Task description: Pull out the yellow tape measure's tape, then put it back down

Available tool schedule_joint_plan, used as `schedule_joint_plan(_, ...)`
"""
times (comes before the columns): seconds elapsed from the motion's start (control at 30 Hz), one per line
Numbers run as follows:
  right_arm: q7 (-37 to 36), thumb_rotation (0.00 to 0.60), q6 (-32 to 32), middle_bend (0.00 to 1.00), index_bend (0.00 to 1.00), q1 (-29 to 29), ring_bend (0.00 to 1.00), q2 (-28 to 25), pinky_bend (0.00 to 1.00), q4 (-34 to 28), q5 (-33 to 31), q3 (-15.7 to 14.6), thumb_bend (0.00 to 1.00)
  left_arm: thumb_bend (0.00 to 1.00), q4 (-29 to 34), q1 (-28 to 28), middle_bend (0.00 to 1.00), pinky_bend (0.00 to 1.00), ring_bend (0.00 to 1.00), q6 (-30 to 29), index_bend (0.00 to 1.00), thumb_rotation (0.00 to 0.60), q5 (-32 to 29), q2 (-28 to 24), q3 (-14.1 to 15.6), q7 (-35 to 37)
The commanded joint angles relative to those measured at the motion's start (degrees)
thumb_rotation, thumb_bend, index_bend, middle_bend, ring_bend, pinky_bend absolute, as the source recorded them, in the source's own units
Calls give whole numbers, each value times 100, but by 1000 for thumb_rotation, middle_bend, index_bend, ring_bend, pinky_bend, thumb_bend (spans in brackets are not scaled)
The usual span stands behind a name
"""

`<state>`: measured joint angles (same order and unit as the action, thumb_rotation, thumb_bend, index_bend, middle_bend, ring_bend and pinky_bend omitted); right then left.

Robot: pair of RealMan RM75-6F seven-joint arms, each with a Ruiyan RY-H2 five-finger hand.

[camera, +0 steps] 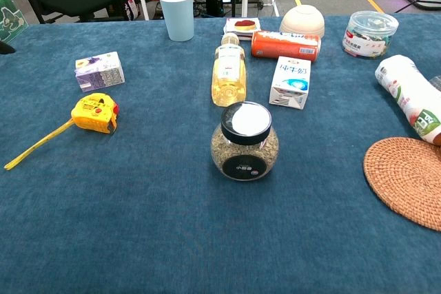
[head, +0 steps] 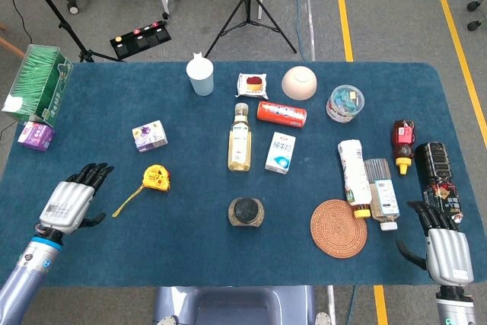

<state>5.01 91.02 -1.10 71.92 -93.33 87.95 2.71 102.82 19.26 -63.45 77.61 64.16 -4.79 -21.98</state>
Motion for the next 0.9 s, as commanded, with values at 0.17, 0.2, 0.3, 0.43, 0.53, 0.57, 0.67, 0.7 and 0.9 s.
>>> schedule_joint_plan(0.17,-67,580,-1,216,188,-35,212,-2,236,57,-73,7,251,187,-295,728,77,280,69,808,36,600,-615,253,-235,-731)
schedule_joint_plan(0.2,-69,579,0,216,188,-37,212,2,236,65,-86,16,252,187,-338,836,61,277,59,911,20,600,-725,305,-263,-841)
schedule_joint_plan(0.3,-68,582,-1,217,188,-37,212,4,236,73,-106,30,251,186,-399,1030,42,269,46,1091,8,600,-956,388,-296,-1063)
schedule_joint_plan(0.43,-72,581,-4,216,188,-48,212,5,236,78,-144,42,253,187,-543,1333,41,269,46,1287,10,600,-1306,570,-327,-1440)
schedule_joint_plan(0.53,-76,582,-14,216,188,-49,212,1,236,75,-177,57,252,187,-665,1496,41,269,46,1376,17,600,-1497,721,-351,-1559)
schedule_joint_plan(0.57,-156,582,8,216,188,-80,212,-25,236,101,-242,78,251,187,-736,1564,41,269,46,1404,21,600,-1569,799,-356,-1594)
schedule_joint_plan(0.67,-464,583,0,217,188,-130,211,-98,236,302,-286,63,253,188,-876,1689,41,269,46,1469,37,600,-1698,943,-350,-1647)
schedule_joint_plan(0.7,-396,582,12,217,188,-99,211,-48,236,247,-155,27,253,188,-942,1751,41,269,46,1502,49,600,-1756,1005,-343,-1676)
schedule_joint_plan(0.9,-132,581,47,216,188,-105,202,-23,236,75,-249,100,253,188,-1216,1986,42,269,46,1622,131,600,-1934,1258,-295,-1750)
